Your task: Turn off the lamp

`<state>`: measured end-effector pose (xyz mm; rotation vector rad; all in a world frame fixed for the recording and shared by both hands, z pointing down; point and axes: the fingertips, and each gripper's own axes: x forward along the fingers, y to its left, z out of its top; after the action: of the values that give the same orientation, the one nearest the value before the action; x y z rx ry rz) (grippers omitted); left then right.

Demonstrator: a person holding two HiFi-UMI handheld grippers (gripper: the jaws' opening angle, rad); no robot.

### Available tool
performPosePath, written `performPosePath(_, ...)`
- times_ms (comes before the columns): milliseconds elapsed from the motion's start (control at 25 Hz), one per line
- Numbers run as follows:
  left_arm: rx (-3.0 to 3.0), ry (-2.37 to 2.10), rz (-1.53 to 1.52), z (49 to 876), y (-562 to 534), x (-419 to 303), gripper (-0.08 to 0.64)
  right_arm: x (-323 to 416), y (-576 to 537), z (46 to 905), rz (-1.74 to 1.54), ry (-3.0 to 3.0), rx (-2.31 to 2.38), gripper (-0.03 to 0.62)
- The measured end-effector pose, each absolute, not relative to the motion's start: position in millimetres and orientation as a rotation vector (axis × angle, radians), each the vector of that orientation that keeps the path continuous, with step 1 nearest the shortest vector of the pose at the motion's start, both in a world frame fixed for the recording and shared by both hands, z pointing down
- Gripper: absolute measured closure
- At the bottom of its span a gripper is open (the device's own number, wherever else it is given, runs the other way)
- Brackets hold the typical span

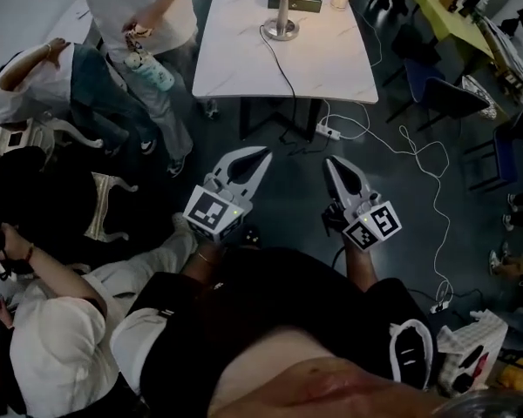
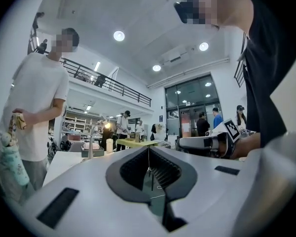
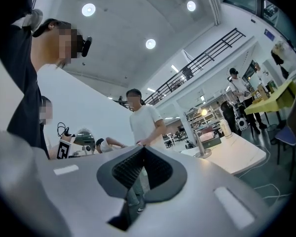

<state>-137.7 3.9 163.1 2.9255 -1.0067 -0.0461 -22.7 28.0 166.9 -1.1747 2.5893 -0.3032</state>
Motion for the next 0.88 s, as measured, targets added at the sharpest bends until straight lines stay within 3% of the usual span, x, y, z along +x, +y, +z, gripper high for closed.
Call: performPosePath(880, 3.015, -0.713, -0.059, 180, -17, -137, 0.552, -40, 22, 178, -0.304, 2.497, -1.374, 0.594)
